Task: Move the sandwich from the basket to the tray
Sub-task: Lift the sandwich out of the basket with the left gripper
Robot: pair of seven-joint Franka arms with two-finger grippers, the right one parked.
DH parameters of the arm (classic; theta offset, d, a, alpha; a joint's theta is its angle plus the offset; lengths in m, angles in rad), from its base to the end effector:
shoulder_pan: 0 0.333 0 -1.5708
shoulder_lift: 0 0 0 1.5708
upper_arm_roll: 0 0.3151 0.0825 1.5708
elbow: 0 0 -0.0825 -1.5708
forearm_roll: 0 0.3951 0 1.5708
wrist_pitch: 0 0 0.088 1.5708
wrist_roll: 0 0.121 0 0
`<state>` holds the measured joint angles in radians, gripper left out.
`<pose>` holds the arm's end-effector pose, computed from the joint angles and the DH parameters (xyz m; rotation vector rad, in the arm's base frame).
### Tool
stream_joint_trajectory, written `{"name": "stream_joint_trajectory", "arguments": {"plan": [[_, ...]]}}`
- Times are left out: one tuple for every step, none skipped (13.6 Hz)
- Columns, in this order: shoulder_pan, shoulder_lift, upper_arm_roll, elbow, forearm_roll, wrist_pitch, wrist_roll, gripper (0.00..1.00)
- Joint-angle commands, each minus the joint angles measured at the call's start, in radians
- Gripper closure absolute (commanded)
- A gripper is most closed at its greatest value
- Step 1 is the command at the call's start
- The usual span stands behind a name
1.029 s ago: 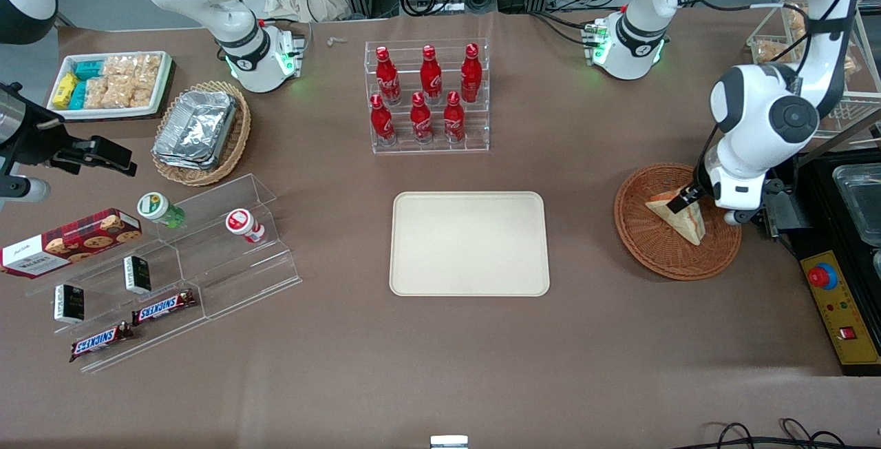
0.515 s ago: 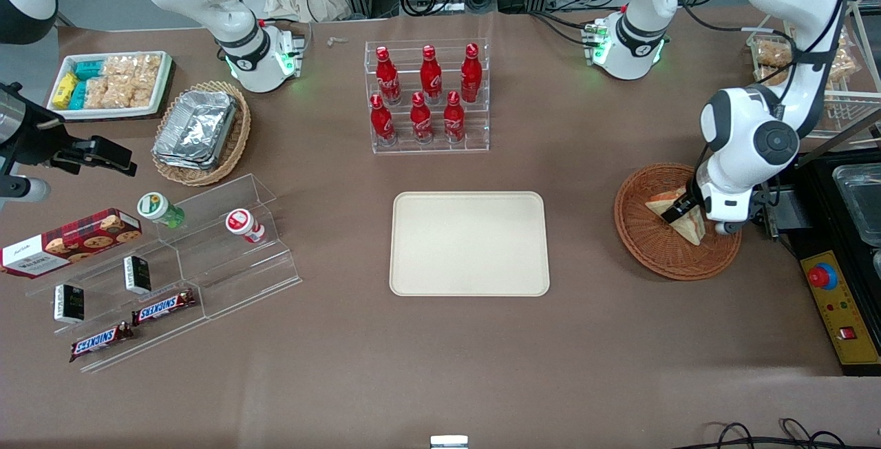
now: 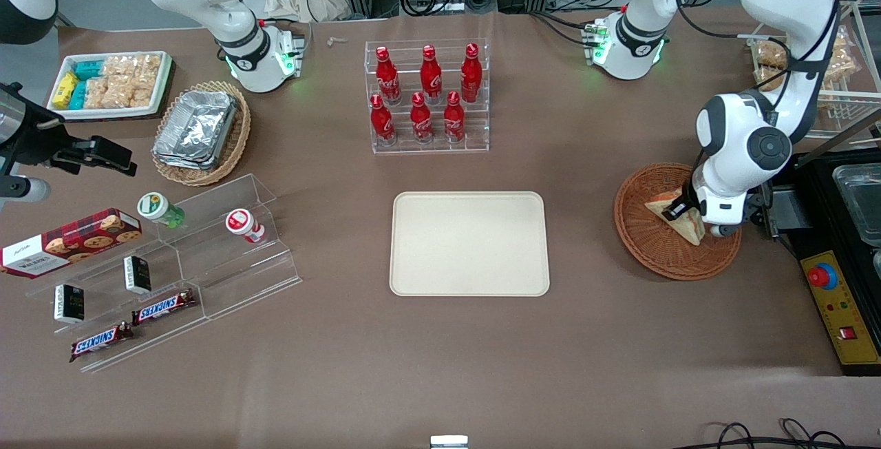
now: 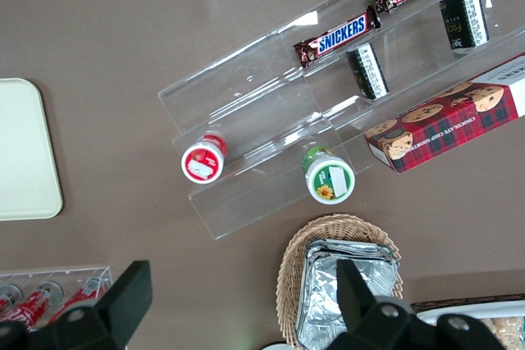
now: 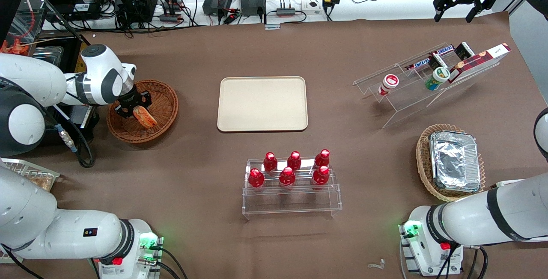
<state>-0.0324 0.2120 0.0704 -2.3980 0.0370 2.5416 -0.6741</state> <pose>0.4975 0.0200 0.1985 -2.9097 -1.0289 0.0831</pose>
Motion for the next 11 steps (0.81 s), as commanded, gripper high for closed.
{"name": "stream_joint_trajectory", "arguments": {"plan": [[0.0, -0.026, -0.001, -0.013, 0.001, 0.031, -0.03, 1.0], [-0.001, -0.064, -0.001, -0.01, 0.001, -0.018, -0.028, 1.0], [-0.001, -0.122, -0.003, -0.004, 0.003, -0.099, -0.015, 1.0], [-0.001, -0.19, -0.003, -0.003, 0.006, -0.174, -0.003, 1.0], [-0.001, -0.257, -0.004, 0.0, 0.006, -0.246, 0.034, 1.0], [-0.001, -0.316, -0.006, 0.003, 0.006, -0.312, 0.083, 1.0], [-0.003, -0.368, -0.009, 0.005, 0.006, -0.363, 0.143, 1.0], [-0.01, -0.412, -0.012, 0.01, 0.003, -0.403, 0.209, 1.0], [-0.014, -0.445, -0.015, 0.013, 0.0, -0.434, 0.27, 1.0], [-0.017, -0.472, -0.029, 0.02, -0.002, -0.457, 0.316, 1.0], [-0.017, -0.489, -0.073, 0.04, -0.012, -0.489, 0.336, 1.0]]}}
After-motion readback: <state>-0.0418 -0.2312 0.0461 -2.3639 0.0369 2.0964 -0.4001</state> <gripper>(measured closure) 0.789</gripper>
